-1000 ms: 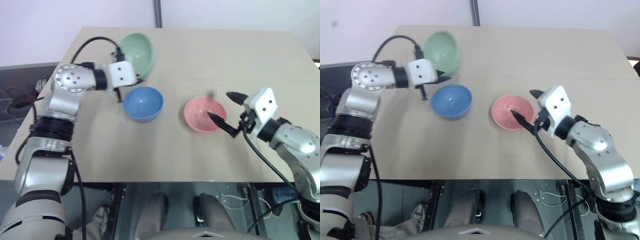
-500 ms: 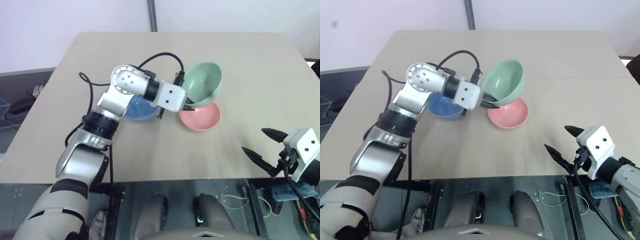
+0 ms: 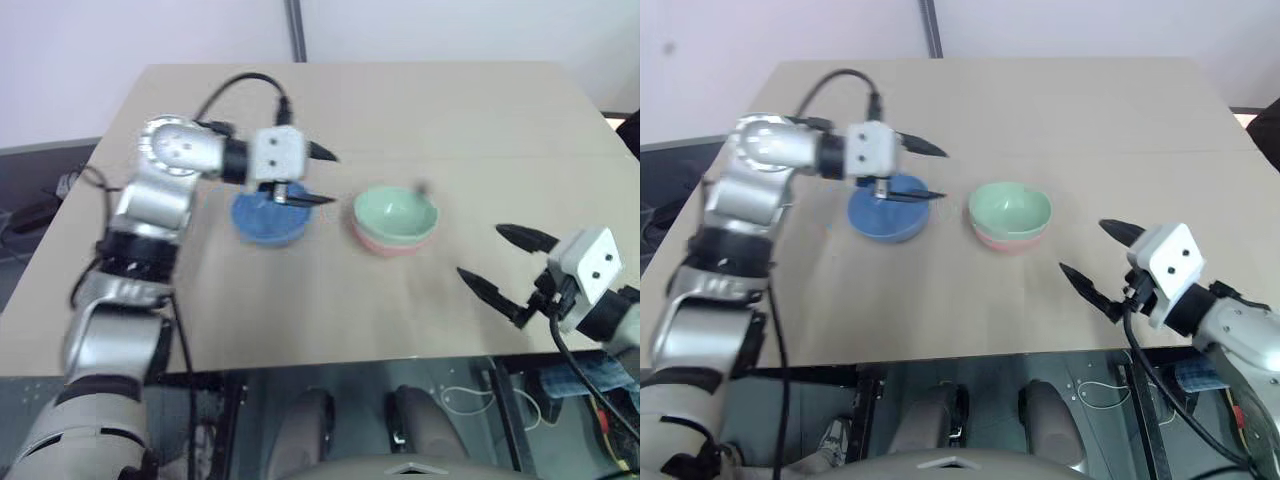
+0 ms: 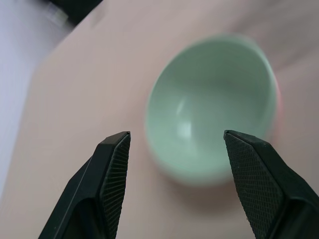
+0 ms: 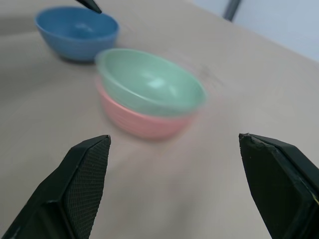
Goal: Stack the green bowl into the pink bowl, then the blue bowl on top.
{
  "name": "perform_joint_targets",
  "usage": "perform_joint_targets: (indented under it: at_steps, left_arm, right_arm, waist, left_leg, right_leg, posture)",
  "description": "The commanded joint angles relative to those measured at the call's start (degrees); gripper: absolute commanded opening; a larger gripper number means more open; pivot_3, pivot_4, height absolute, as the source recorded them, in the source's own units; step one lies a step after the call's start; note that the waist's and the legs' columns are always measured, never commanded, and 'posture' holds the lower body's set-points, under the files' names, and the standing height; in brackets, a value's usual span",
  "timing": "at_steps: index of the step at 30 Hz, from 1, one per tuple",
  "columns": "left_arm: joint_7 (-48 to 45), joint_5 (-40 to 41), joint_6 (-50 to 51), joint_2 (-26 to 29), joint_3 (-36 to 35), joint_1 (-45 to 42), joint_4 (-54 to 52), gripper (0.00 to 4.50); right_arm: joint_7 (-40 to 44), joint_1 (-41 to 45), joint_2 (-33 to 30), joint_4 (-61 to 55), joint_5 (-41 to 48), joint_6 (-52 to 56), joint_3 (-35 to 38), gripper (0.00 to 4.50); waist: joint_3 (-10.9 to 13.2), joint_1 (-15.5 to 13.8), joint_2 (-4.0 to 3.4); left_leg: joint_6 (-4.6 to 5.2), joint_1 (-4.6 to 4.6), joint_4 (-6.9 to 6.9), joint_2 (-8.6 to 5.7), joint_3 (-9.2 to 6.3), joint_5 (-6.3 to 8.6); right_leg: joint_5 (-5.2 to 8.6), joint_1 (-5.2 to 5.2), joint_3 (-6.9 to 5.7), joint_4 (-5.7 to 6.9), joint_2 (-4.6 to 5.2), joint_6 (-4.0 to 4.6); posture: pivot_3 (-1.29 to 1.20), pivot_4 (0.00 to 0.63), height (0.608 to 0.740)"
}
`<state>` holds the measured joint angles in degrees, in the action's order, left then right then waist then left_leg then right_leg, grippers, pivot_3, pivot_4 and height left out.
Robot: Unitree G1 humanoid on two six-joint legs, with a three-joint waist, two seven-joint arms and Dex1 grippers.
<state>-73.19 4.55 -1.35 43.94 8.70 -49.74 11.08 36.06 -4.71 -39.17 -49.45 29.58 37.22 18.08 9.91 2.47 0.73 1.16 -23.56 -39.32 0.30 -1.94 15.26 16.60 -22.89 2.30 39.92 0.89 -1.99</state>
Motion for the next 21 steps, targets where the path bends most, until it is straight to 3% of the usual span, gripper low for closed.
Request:
perform_joint_targets:
  at_steps: [1,4,9,16,21]
  left_arm:
    - [4.9,0.0,13.4,7.8,-9.0,12.1,-16.0,3.16]
    - [7.0,1.8,23.5,11.6,-14.6,22.6,-27.0,3.16]
    - [13.5,-3.6,24.9,13.6,-16.2,34.1,-33.0,3.16]
    - [20.1,-8.5,19.0,11.5,-11.8,33.2,-28.7,3.16]
    - [19.3,-8.7,15.3,10.8,-8.4,29.4,-25.0,3.16]
  right_arm:
    - [2.0,6.5,-0.5,1.8,1.7,-1.5,-5.6,4.5]
    - [4.3,9.8,-0.6,4.0,2.2,-2.8,-8.5,4.5]
    - [7.6,12.2,-1.1,6.9,3.0,-4.8,-10.0,4.5]
    - [8.9,9.2,-2.5,7.1,3.1,-5.7,-8.0,4.5]
    - [8.0,4.5,-3.5,6.2,2.0,-6.9,-4.8,4.5]
  waist:
    - [0.0,-0.8,0.02]
    - [0.0,-1.0,0.08]
    - [0.0,-2.3,0.11]
    - [0.0,-2.4,0.13]
    - [0.0,-2.3,0.13]
  left_leg:
    - [0.0,0.0,0.01,0.0,0.0,0.0]
    - [0.0,-0.14,-0.01,-0.03,-0.05,0.0]
    - [0.0,-0.13,-0.01,-0.05,-0.18,0.0]
    - [0.0,-0.06,0.0,-0.05,-0.13,0.01]
    - [0.0,-0.1,-0.01,-0.05,-0.1,0.01]
  right_leg:
    - [0.0,0.0,0.01,0.0,0.02,0.0]
    - [0.0,-0.02,-0.06,-0.1,0.15,0.0]
    - [0.0,0.03,-0.08,-0.12,0.22,0.01]
    - [0.0,0.06,-0.09,-0.06,0.19,0.01]
    - [-0.01,0.03,-0.11,-0.07,0.18,0.01]
  posture:
    - [0.0,0.15,0.74]
    - [0.0,0.15,0.74]
    - [0.0,0.15,0.74]
    - [0.0,0.15,0.74]
    - [0.0,0.15,0.74]
